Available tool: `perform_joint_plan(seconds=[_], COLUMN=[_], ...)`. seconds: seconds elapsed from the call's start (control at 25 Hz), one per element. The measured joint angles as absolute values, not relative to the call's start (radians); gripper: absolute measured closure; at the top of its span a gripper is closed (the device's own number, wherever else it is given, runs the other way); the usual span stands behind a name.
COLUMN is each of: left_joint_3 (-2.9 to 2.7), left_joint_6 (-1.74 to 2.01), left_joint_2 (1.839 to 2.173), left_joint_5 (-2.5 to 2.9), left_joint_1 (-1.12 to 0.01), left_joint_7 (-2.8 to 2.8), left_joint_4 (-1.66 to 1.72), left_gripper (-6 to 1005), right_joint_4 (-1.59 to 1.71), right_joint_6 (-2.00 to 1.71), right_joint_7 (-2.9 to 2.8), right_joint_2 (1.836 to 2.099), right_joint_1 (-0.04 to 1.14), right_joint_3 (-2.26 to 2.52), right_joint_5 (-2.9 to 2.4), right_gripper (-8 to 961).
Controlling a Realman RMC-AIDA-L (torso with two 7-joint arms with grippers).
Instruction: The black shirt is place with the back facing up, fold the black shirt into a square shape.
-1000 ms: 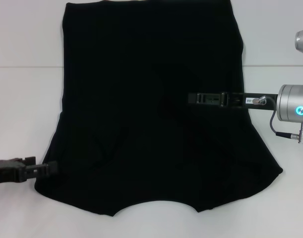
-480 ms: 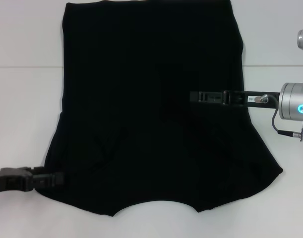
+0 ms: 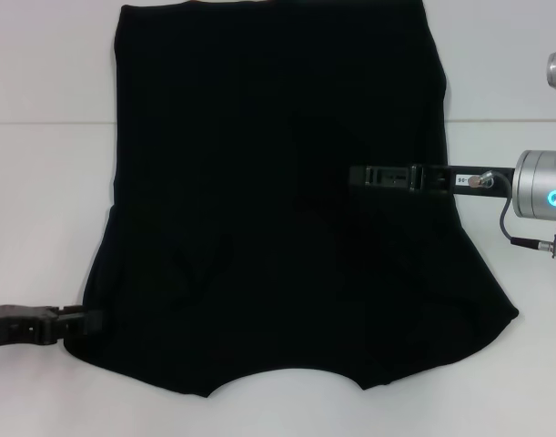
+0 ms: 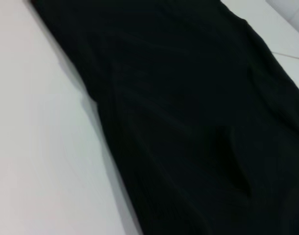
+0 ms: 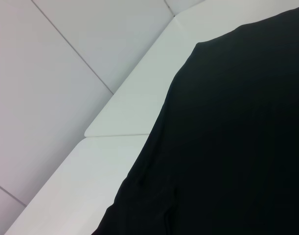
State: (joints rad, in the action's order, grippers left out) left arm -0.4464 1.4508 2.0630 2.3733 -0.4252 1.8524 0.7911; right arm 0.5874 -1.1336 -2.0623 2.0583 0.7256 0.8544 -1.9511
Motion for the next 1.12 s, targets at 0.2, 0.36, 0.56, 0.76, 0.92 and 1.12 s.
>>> perform_joint_plan(seconds=[0.2, 0.36, 0.56, 0.76, 0.92, 1.12], left_joint_3=[-0.445, -0.447, -0.441, -0.439, -0.435, -0.424], left_joint_6=[1.435, 1.424, 1.428, 1.436, 1.442, 1.444], left_joint_2=[2.062, 2.062, 2.060, 2.055, 2.054, 2.054], left_joint_5=[2.380, 2.383, 2.384, 2.384, 2.384, 2.384], left_joint_1=[-0.426, -0.426, -0.427, -0.423, -0.418, -0.414], left_joint_7=[1.859, 1.866, 1.869, 1.878, 1.880, 1.881], left_joint_4=[0.790, 0.790, 0.797, 0.798, 0.798, 0.798], left_gripper=[600, 776, 897, 944, 972, 972], right_joint_4=[0.589, 0.590, 0.584, 0.583, 0.583, 0.580], right_joint_6=[-1.134, -1.136, -1.154, -1.221, -1.275, -1.291], right_joint_7=[-2.065, -2.068, -2.072, -2.082, -2.117, -2.181], right_joint_2=[2.058, 2.052, 2.025, 1.979, 1.940, 1.899], right_joint_1=[0.724, 0.719, 0.692, 0.630, 0.574, 0.519], right_joint_3=[0.854, 0.854, 0.854, 0.845, 0.818, 0.811], right_joint_5=[-1.951, -1.955, -1.956, -1.955, -1.958, -1.981], right_gripper=[58, 59, 59, 59, 58, 58])
